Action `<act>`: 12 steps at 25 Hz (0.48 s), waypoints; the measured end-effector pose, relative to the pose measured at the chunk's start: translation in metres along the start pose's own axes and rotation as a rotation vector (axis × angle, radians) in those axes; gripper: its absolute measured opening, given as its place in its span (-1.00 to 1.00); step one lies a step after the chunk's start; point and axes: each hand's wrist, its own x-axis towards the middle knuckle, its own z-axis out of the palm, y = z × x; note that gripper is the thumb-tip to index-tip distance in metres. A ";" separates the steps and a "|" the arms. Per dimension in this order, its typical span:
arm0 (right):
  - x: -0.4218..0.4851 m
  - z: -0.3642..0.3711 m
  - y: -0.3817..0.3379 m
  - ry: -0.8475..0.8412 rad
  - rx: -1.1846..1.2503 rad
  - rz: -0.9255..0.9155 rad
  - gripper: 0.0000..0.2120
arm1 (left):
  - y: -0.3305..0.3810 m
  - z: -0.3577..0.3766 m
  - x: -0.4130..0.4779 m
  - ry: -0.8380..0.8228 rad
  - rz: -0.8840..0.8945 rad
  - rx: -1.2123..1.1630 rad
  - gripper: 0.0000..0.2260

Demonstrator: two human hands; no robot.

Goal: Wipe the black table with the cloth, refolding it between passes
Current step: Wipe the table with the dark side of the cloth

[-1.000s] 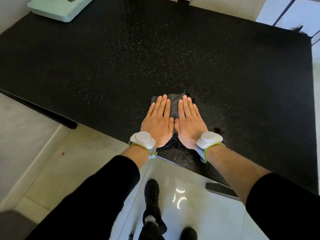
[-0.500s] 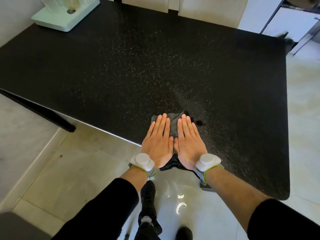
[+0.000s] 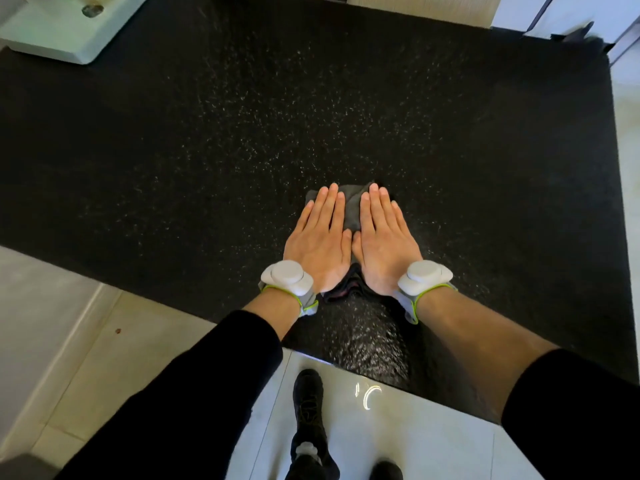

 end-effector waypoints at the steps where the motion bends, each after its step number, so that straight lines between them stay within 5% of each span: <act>1: 0.014 -0.001 0.003 0.007 0.003 0.006 -0.32 | -0.005 -0.001 0.015 0.004 0.007 -0.002 -0.40; 12: 0.119 -0.002 0.029 0.041 0.003 0.098 -0.30 | -0.038 0.004 0.134 0.012 0.072 0.023 -0.40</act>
